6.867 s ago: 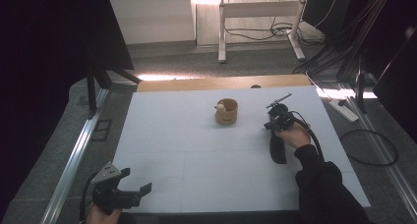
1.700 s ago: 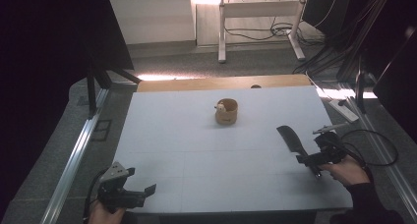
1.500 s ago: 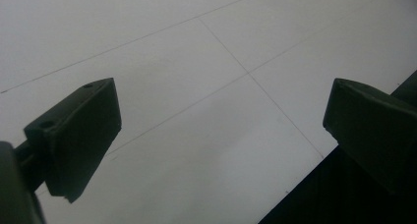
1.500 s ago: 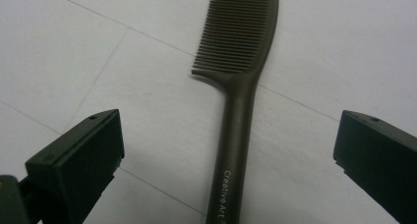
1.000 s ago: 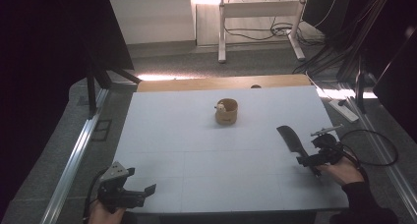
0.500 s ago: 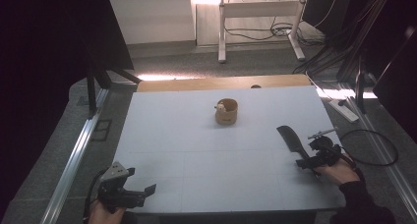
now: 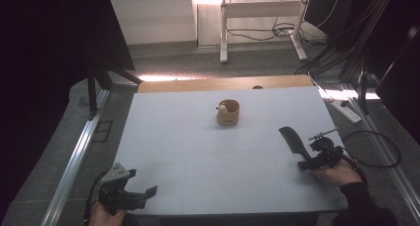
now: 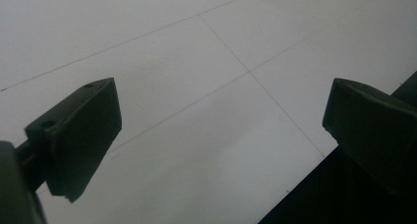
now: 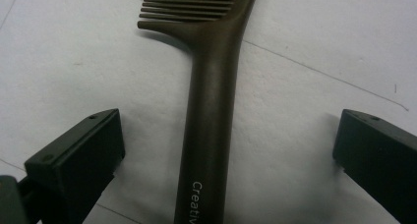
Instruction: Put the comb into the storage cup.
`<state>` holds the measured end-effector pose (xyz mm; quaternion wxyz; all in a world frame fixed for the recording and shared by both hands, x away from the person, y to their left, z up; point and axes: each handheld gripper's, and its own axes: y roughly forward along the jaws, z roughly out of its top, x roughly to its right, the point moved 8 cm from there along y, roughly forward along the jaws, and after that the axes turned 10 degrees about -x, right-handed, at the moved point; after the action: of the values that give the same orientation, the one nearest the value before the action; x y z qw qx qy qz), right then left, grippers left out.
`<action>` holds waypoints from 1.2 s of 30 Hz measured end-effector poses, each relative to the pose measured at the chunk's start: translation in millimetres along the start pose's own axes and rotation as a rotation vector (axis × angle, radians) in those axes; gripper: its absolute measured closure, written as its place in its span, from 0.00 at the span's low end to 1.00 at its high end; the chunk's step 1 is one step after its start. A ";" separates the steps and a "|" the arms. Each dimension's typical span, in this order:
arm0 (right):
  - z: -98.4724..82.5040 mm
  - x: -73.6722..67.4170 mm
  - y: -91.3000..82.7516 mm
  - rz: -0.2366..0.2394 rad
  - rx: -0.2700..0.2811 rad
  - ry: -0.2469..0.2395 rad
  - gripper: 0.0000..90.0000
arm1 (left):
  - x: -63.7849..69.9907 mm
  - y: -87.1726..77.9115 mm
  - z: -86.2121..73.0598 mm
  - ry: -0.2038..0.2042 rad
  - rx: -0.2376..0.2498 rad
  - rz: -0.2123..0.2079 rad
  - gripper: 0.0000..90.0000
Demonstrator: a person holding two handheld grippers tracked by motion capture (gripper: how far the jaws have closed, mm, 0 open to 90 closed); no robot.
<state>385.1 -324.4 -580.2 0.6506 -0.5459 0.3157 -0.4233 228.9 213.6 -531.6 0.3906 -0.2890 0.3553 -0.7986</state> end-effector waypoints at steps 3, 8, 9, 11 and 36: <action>0.4 -0.7 -0.6 0.001 -0.010 0.002 0.02 | -0.3 -0.1 -0.2 0.001 -0.003 0.001 0.02; 1.1 -7.2 -6.7 0.014 -0.025 -0.031 0.19 | -0.5 0.2 -0.2 -0.002 -0.005 0.004 0.03; 1.3 -8.1 -7.4 0.014 -0.027 -0.035 0.22 | -0.5 0.2 -0.2 -0.002 -0.005 0.003 0.03; 1.8 -9.5 -8.7 0.018 -0.028 -0.038 0.28 | -0.5 0.3 -0.2 -0.002 -0.006 0.004 0.03; 2.3 -0.6 -15.2 0.063 0.029 -0.029 0.81 | -0.2 0.4 0.2 -0.002 -0.005 0.003 0.03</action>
<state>383.7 -323.5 -564.9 0.6759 -0.5324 0.3173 -0.3989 229.3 213.5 -531.8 0.3914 -0.2901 0.3573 -0.7969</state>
